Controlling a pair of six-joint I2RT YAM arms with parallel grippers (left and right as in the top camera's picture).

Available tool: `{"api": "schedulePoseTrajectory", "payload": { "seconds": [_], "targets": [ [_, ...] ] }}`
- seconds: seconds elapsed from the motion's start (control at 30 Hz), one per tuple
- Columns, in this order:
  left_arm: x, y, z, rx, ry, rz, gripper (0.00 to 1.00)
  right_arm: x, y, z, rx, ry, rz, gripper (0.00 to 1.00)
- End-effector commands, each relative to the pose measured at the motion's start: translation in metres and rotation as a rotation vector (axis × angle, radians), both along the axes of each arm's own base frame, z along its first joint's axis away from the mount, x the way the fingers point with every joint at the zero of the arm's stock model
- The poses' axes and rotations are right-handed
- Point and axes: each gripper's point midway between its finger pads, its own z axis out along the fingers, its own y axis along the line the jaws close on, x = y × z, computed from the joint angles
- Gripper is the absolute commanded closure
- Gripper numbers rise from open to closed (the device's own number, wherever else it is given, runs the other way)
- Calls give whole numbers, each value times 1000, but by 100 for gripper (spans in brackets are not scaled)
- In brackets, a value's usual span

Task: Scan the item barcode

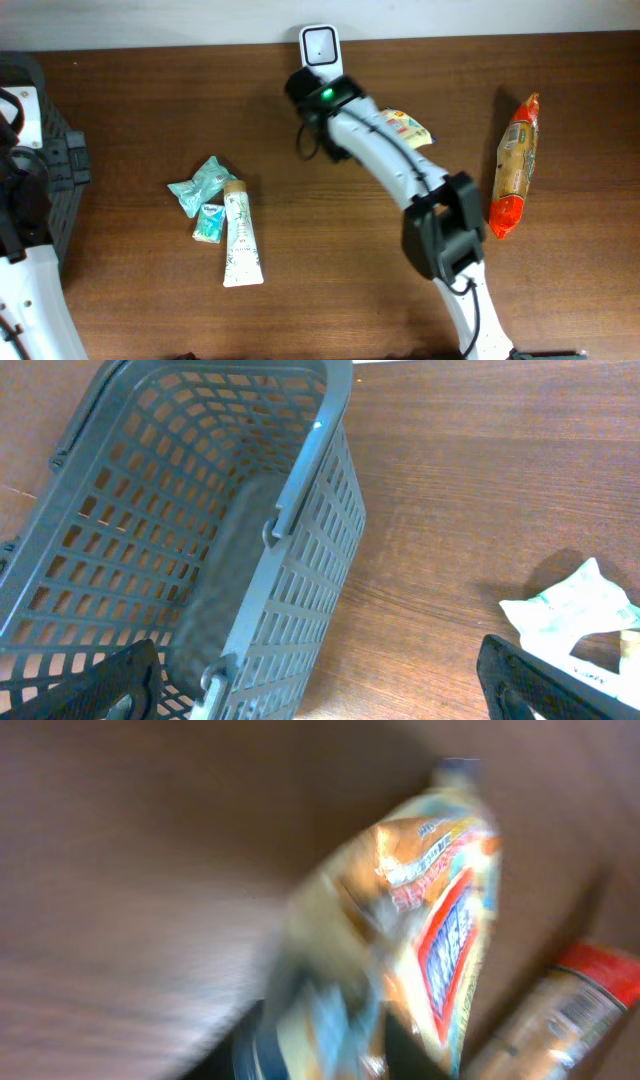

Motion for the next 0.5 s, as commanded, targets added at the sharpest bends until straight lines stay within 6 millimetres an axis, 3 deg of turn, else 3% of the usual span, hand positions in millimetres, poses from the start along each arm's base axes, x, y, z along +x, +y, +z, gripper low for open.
{"api": "schedulePoseTrajectory", "payload": {
  "seconds": [0.0,0.07,0.1,0.17,0.23,0.33,0.4,0.47],
  "targets": [
    [0,0,2,5,-3,-10,1,-44,58,-20,136,185,161,31],
    [0,0,2,5,-3,-10,1,-61,64,-20,228,282,147,26],
    [0,0,2,5,-3,-10,1,-57,58,-12,260,273,88,26],
    [0,0,2,5,-3,-10,1,-22,25,21,357,147,-158,19],
    [0,0,2,4,-2,-10,1,17,-23,33,435,35,-389,12],
    [0,0,2,4,-2,-10,1,54,-75,10,483,-31,-571,13],
    [0,0,2,4,-2,-10,1,67,-92,-7,476,-46,-601,13],
    [0,0,2,5,-3,-10,1,79,-95,-17,485,-70,-600,15]
  ]
}}
